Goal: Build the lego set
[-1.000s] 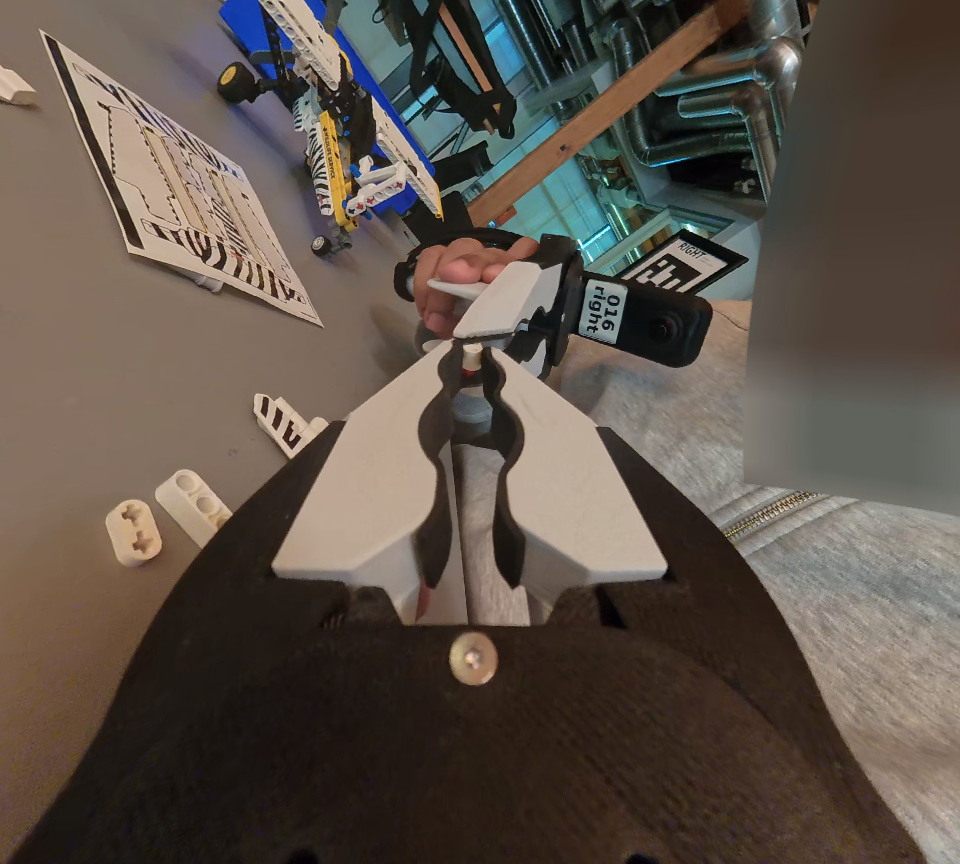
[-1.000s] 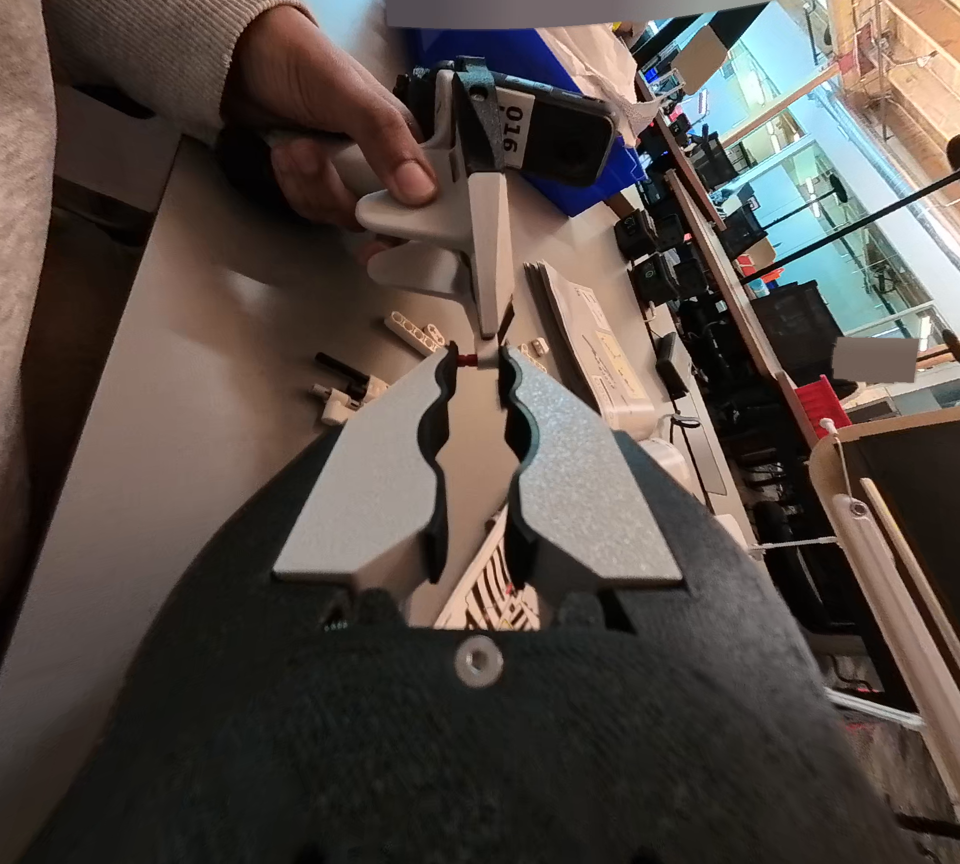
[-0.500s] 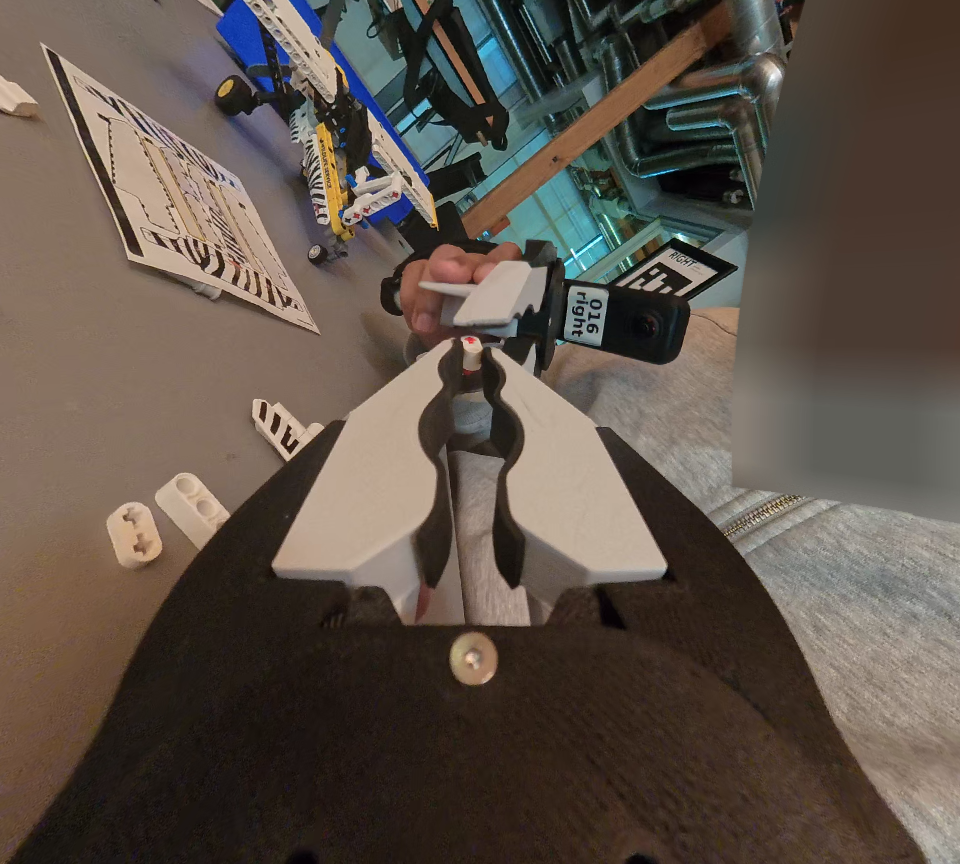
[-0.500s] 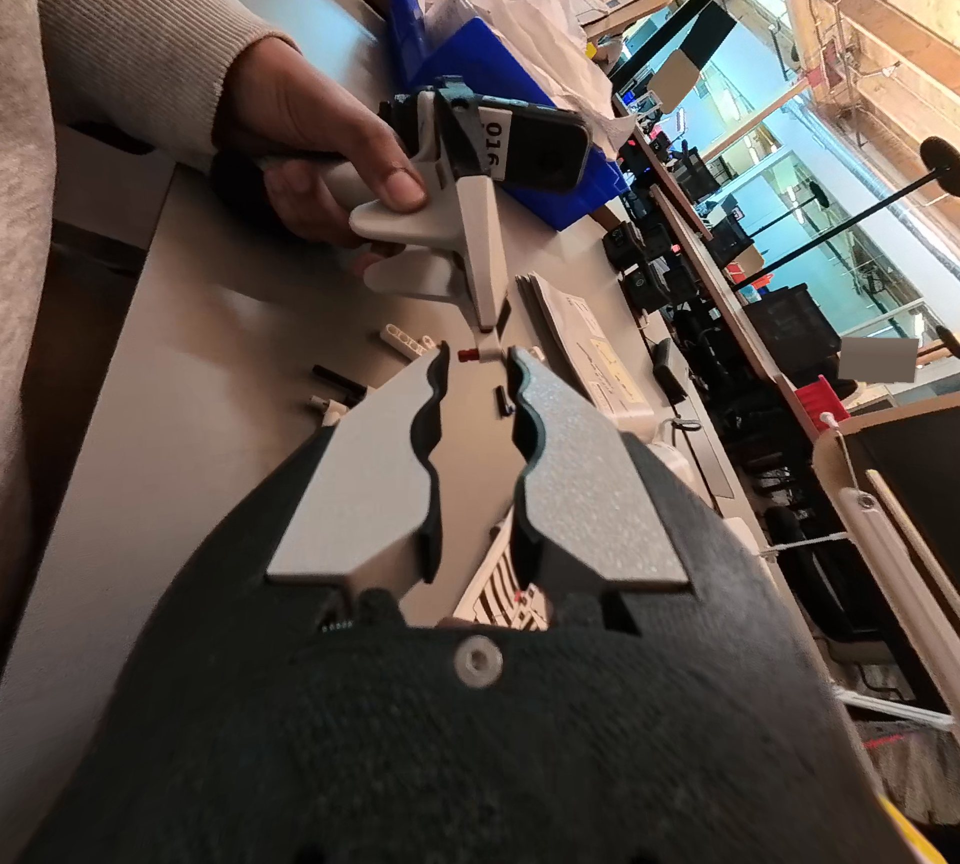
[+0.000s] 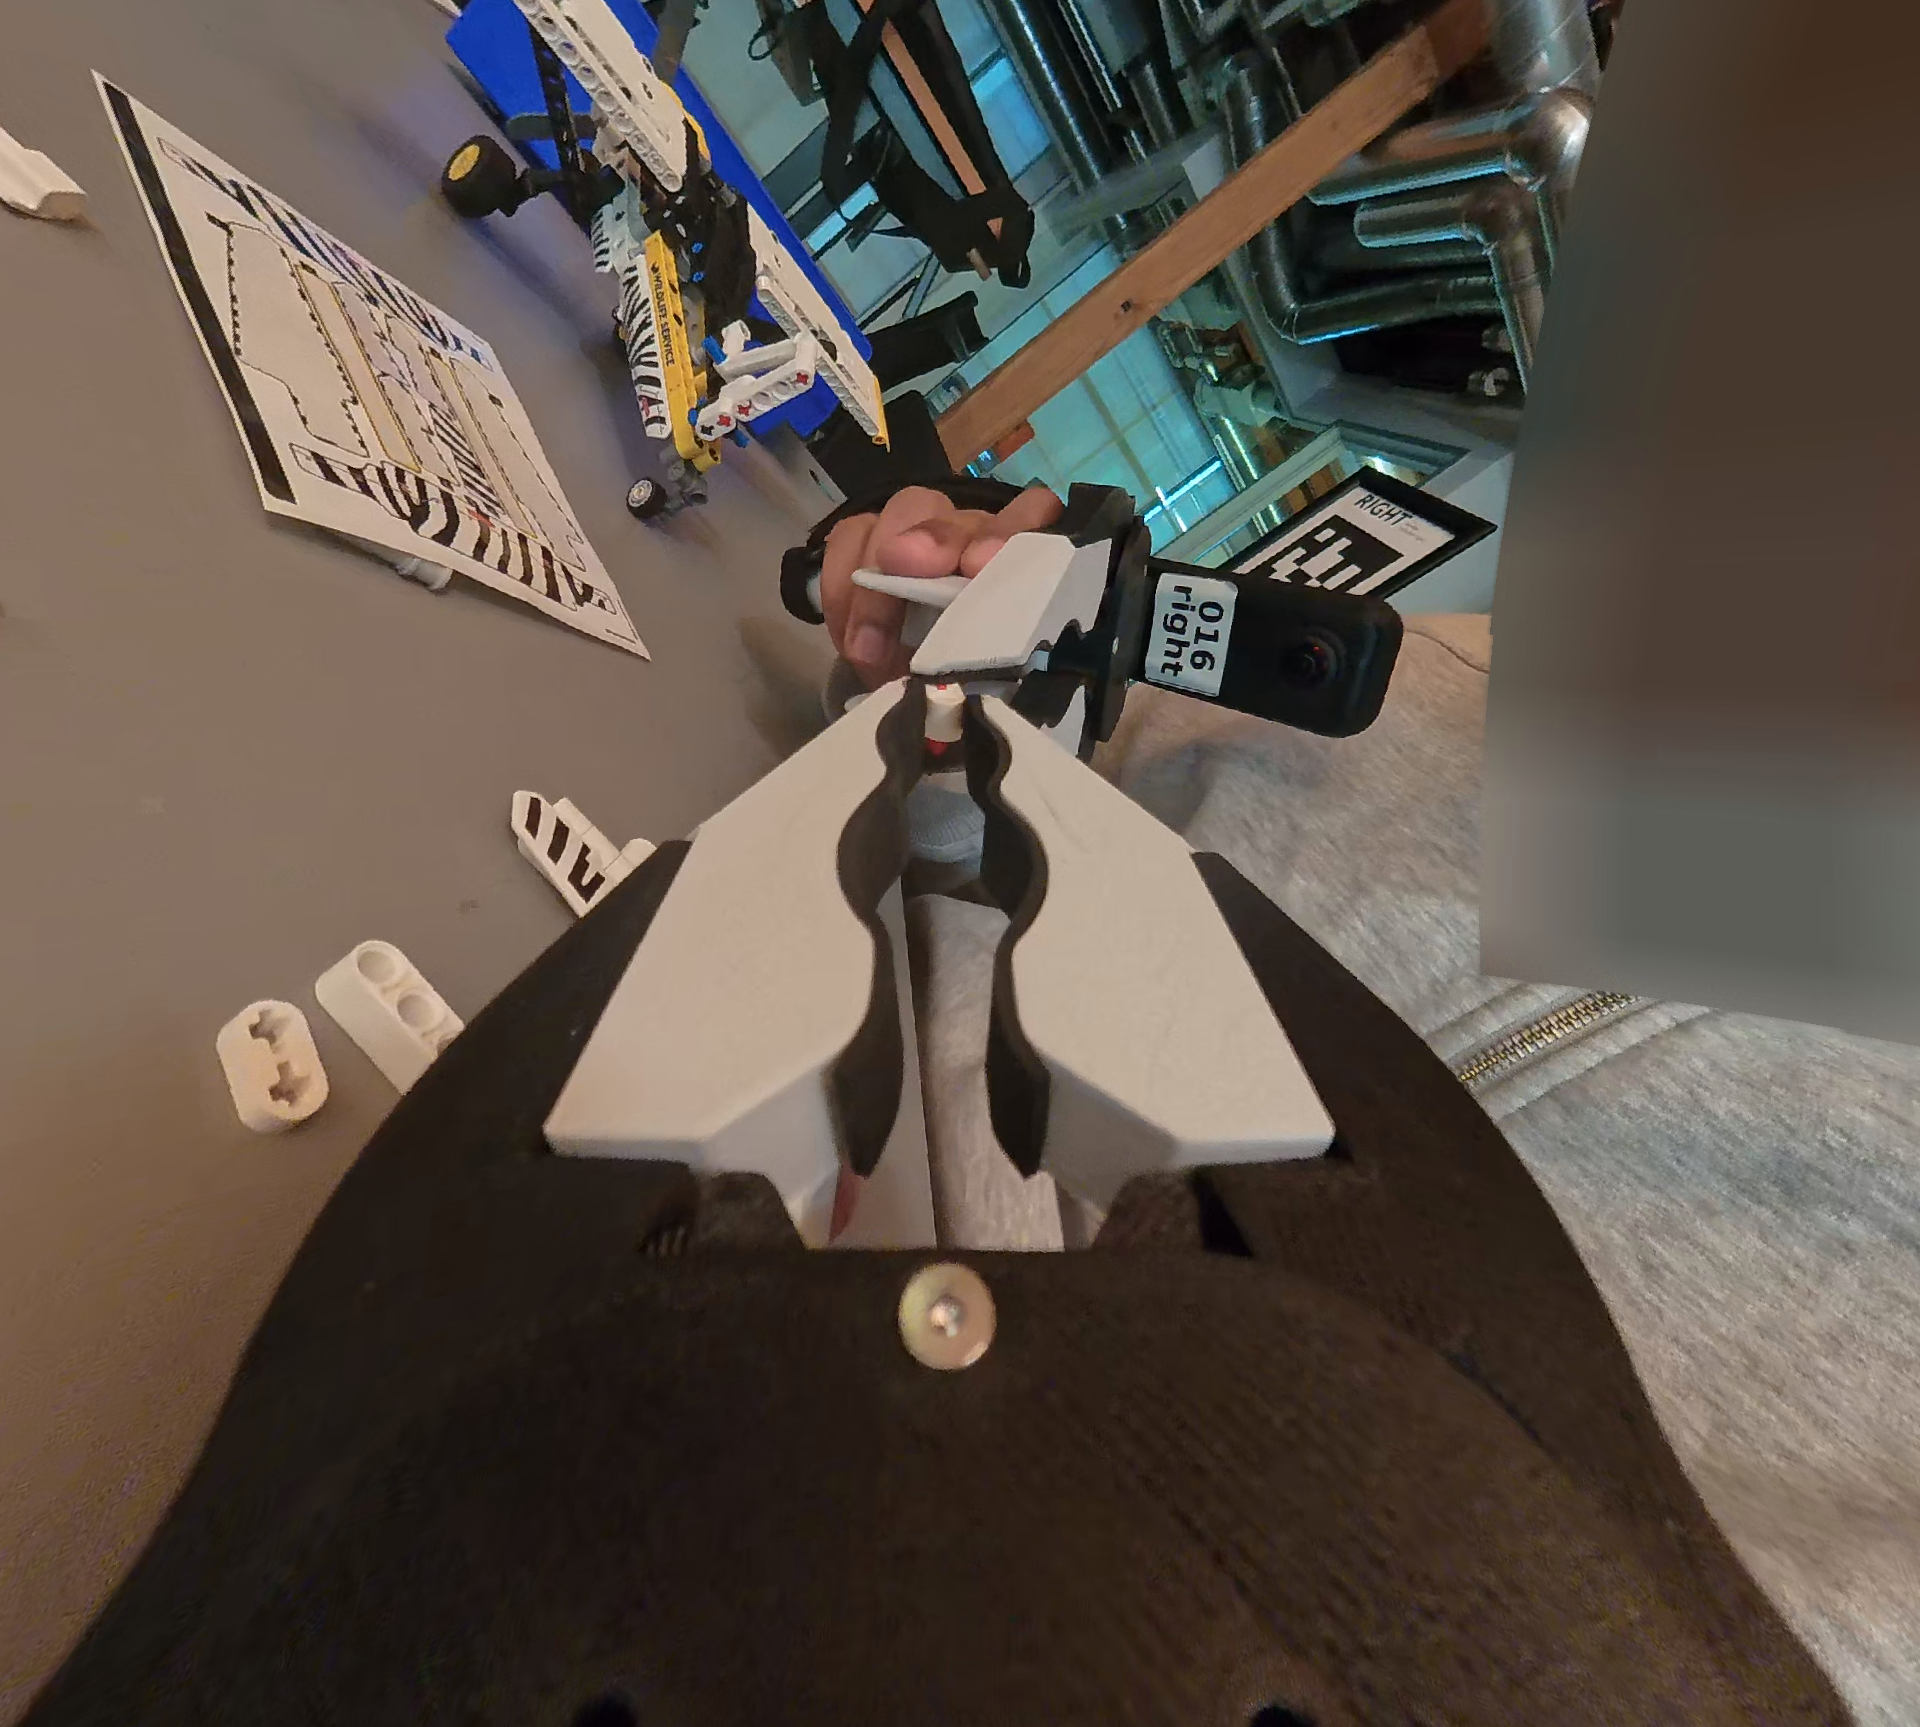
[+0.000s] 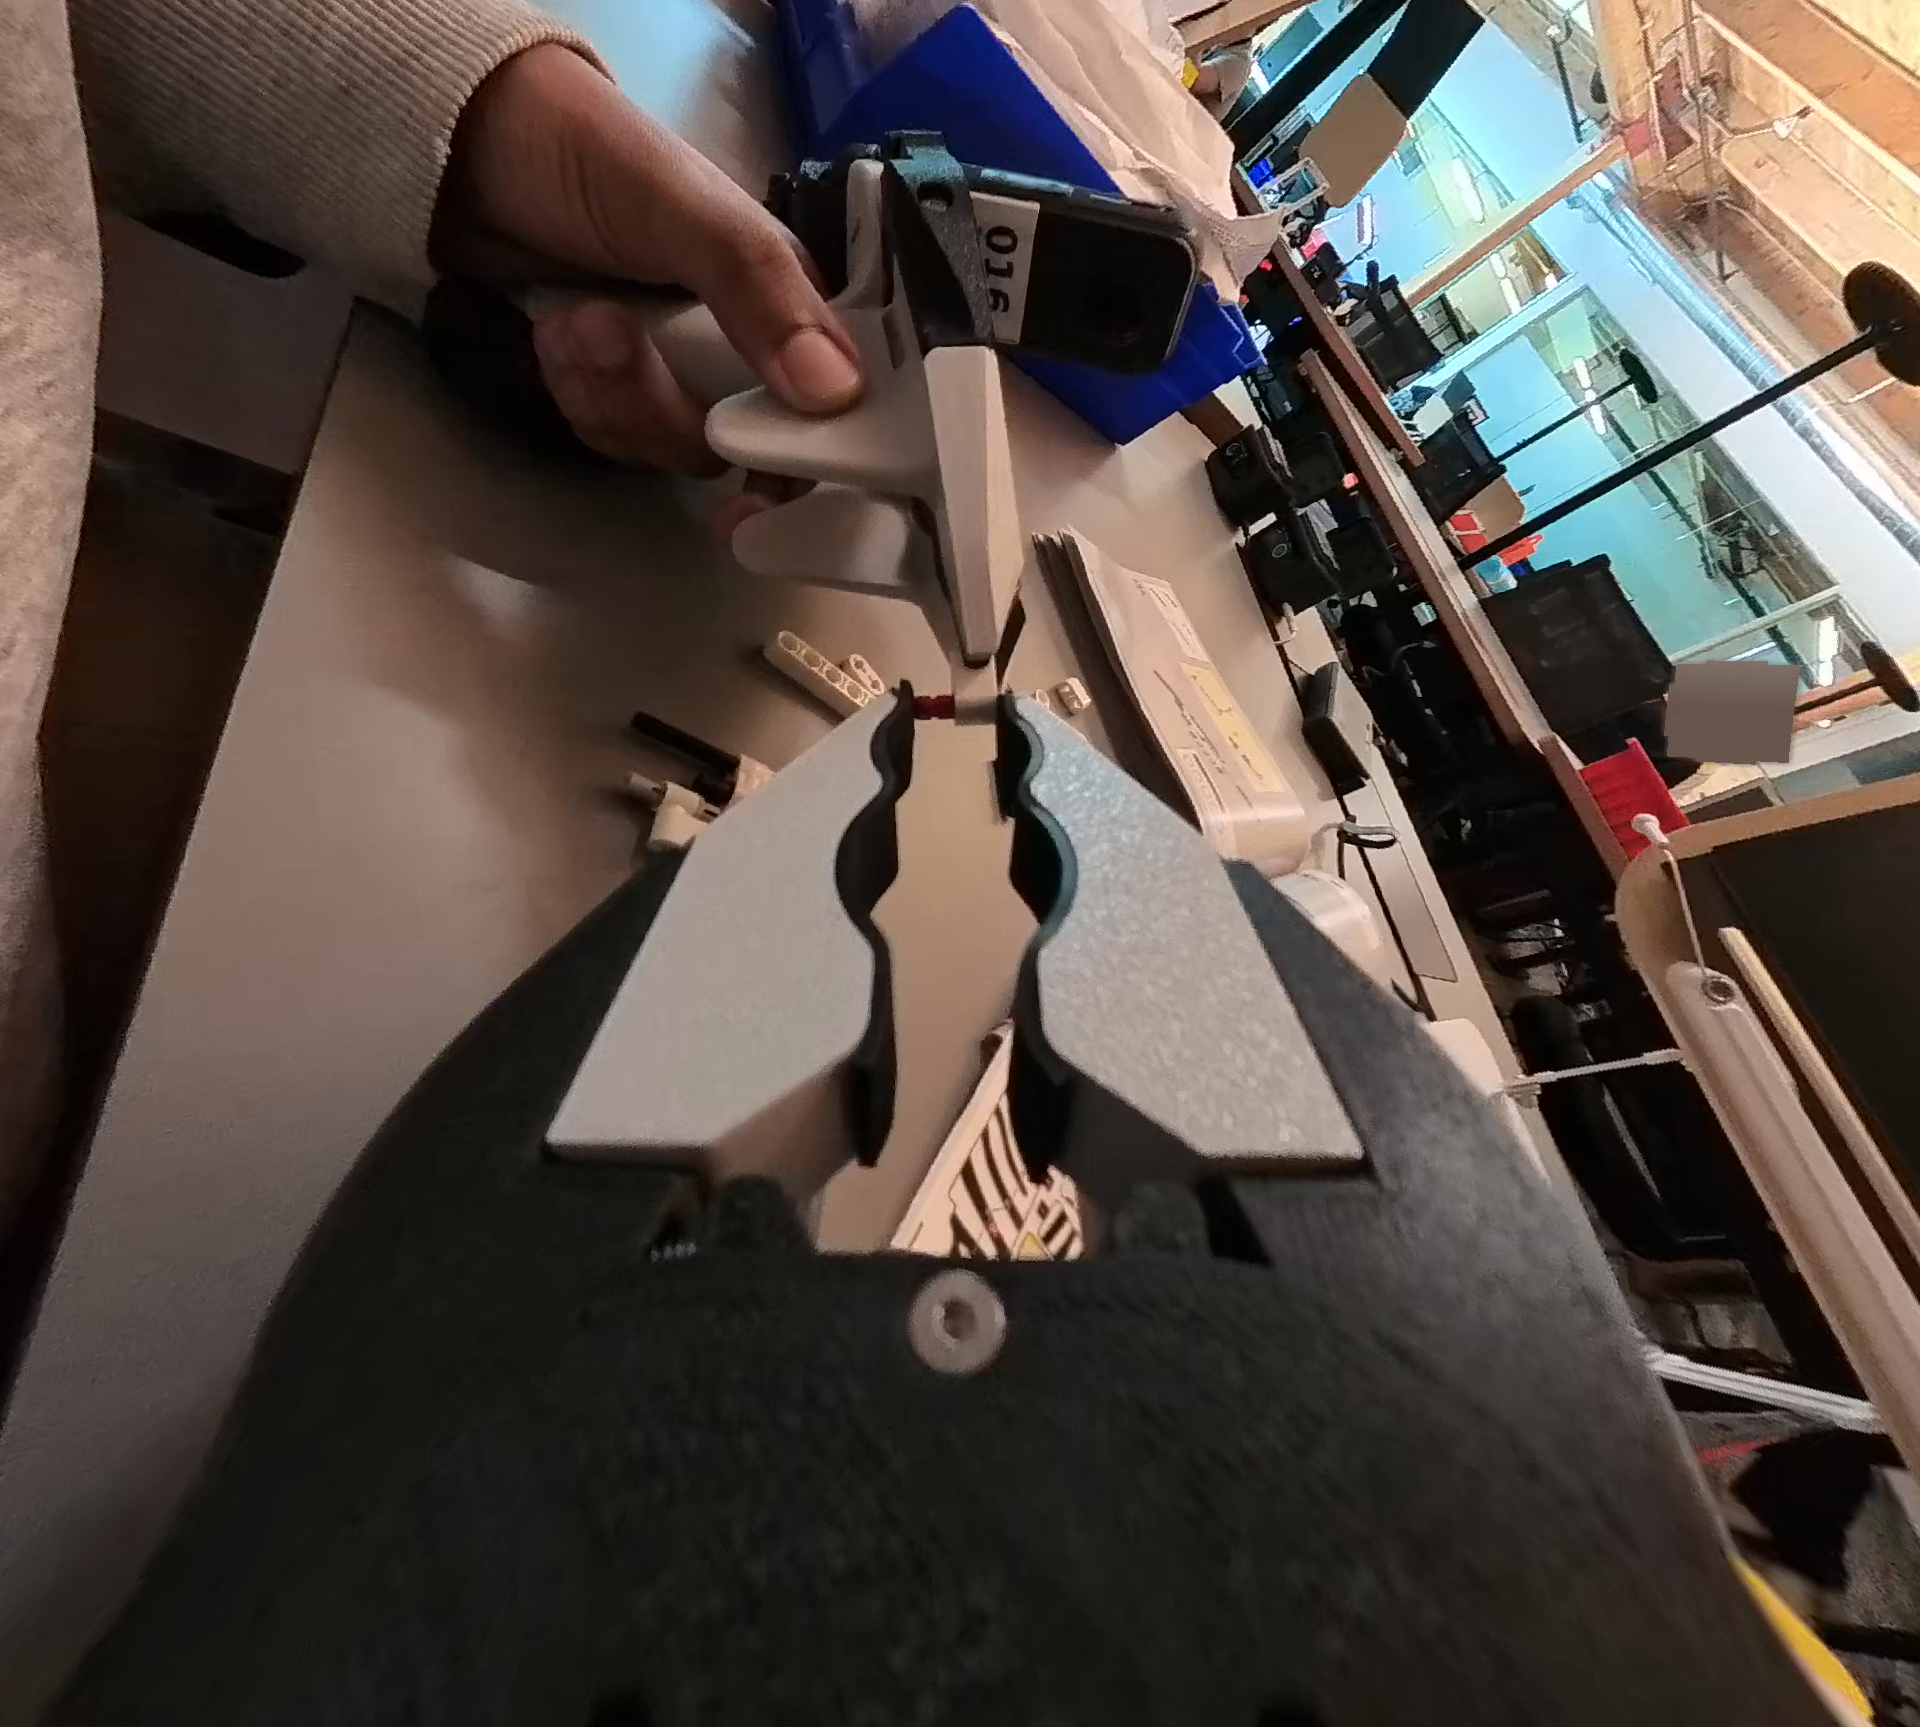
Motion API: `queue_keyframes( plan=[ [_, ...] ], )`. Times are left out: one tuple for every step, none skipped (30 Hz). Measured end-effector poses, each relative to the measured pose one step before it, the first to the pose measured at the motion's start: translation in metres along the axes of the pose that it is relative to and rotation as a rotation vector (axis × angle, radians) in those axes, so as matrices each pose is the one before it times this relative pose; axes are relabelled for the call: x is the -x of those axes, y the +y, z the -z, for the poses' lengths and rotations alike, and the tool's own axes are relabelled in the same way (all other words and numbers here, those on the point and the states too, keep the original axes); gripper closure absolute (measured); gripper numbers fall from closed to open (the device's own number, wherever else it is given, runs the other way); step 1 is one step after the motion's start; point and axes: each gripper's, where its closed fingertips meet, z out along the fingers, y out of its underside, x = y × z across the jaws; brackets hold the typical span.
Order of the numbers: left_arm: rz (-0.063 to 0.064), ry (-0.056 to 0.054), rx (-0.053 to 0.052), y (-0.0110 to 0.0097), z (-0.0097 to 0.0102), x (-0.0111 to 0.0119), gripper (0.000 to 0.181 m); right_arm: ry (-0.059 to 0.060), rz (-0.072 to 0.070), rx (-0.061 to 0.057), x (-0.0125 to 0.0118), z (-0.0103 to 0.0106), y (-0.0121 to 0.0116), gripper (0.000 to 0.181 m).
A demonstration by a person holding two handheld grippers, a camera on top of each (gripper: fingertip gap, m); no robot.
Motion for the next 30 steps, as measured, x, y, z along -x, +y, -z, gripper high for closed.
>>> queue_keyframes(
  plan=[
    [-0.0025,0.0093,-0.0011,-0.00009,-0.00015,-0.00141,0.177,0.0042,-0.0119,-0.0046,-0.00061,0.00052,-0.00109,0.167],
    [-0.0068,0.0136,-0.0023,-0.00035,0.00022,-0.00235,0.176,0.0029,-0.0169,-0.0043,-0.00033,0.00096,-0.00139,0.167],
    [-0.006,0.0119,-0.0102,-0.00148,0.0006,-0.00197,0.172,-0.004,-0.0219,0.0006,0.00053,0.00118,-0.00091,0.167],
    [-0.0052,0.0043,-0.0176,-0.00252,0.0014,-0.00076,0.166,-0.0078,-0.0314,0.0112,0.00092,0.00065,0.00101,0.167],
    [-0.0096,0.0024,-0.0234,-0.00347,0.00215,-0.00093,0.162,-0.0155,-0.0448,0.0257,0.0019,0.00012,0.00336,0.167],
    [-0.0152,0.0005,-0.0258,-0.00395,0.00248,-0.00117,0.162,-0.029,-0.0577,0.0363,0.0041,-0.00053,0.00505,0.167],
    [-0.02,-0.0081,-0.0222,-0.00368,0.00248,-0.00042,0.162,-0.0397,-0.0697,0.0434,0.00618,-0.00094,0.00622,0.167],
    [-0.0255,-0.0149,-0.0147,-0.00264,0.00203,-0.00005,0.162,-0.0463,-0.0783,0.0469,0.00782,-0.00157,0.007,0.167],
    [-0.0278,-0.0171,-0.0084,-0.00164,0.0014,0.00005,0.162,-0.0523,-0.0773,0.0406,0.00949,-0.00175,0.00633,0.167],
    [-0.0255,-0.0241,-0.0026,-0.00081,0.00084,0.0011,0.162,-0.0497,-0.0696,0.0254,0.00994,-0.00191,0.00458,0.167],
    [-0.0215,-0.0255,0.0026,0.00005,0.00018,0.00157,0.162,-0.0326,-0.0584,0.0147,0.00776,-0.00196,0.00368,0.167],
    [-0.0179,-0.0274,0.0081,0.00089,-0.0004,0.00187,0.162,-0.013,-0.0413,0.0097,0.00494,-0.00185,0.00315,0.167],
    [-0.014,-0.0354,0.0128,0.00161,-0.00061,0.00327,0.163,0.0039,-0.0166,0.0144,0.00193,-0.00157,0.00323,0.167],
    [-0.0102,-0.0398,0.0143,0.0017,-0.00068,0.00411,0.166,0.0307,-0.0019,0.024,-0.00195,-0.00121,0.00355,0.167],
    [-0.0096,-0.0372,0.0128,0.00159,-0.00048,0.00374,0.169,0.021,0.0143,0.0169,-0.00071,-0.00144,0.00213,0.167],
    [-0.0088,-0.038,0.0146,0.00184,-0.00012,0.00385,0.173,0.0075,0.0124,0.0132,0.0011,-0.00188,0.00105,0.167],
    [-0.0086,-0.0423,0.0187,0.00235,0.0002,0.00441,0.178,-0.0061,0.0036,0.0162,0.00278,-0.00245,0.00108,0.167],
    [-0.0117,-0.0389,0.0227,0.00288,0.00022,0.00376,0.18,-0.0174,-0.0007,0.0175,0.00402,-0.00285,0.00102,0.167],
    [-0.0159,-0.0316,0.0245,0.00319,0.0,0.0025,0.181,-0.0101,-0.003,0.0168,0.00276,-0.00266,0.00113,0.167],
    [-0.0166,-0.0215,0.0282,0.00385,-0.00041,0.00114,0.181,0.0007,-0.0058,0.0018,0.00067,-0.00129,-0.0013,0.167],
    [-0.0148,-0.0149,0.0281,0.00377,-0.00071,0.00056,0.181,0.0004,-0.0081,0.0079,0.00017,-0.00077,-0.00026,0.167],
    [-0.0118,-0.0101,0.0211,0.003,-0.00085,0.00016,0.181,0.0004,-0.0088,0.0097,-0.00028,-0.00016,0.00021,0.167],
    [-0.0085,-0.0006,0.0104,0.00152,-0.00082,-0.00091,0.181,0.0005,-0.0075,0.0074,-0.00024,0.00002,0.00029,0.167],
    [-0.005,0.0009,0.0038,0.00066,-0.00049,-0.00071,0.181,0.0026,-0.0067,0.006,-0.00041,0.00018,0.00015,0.166],
    [-0.0026,0.0002,0.0005,0.00006,-0.00005,-0.0002,0.181,0.0069,-0.0065,0.0049,-0.00105,0.00017,0.00033,0.164],
    [-0.0009,0.0054,-0.0006,-0.00004,0.00005,-0.00071,0.181,0.0082,-0.0055,0.0042,-0.00113,0.00038,0.00031,0.162],
    [0.0018,0.0051,-0.0017,-0.00027,0.00015,-0.00037,0.181,0.0064,-0.0043,0.0027,-0.00076,0.0003,0.00023,0.159],
    [0.0028,0.0046,-0.0033,-0.00039,0.00037,-0.00022,0.181,0.0034,-0.0031,0.0016,-0.00015,0.00031,0.00025,0.157],
    [0.0031,0.0053,-0.0037,-0.00051,0.00038,-0.00027,0.181,0.0021,-0.0007,0.0014,0.00015,0.00059,0.00031,0.156],
    [0.0021,0.0068,-0.0042,-0.00049,0.0004,-0.00052,0.181,0.0034,0.0012,0.0015,0.0,0.00082,0.00066,0.154]
  ],
)
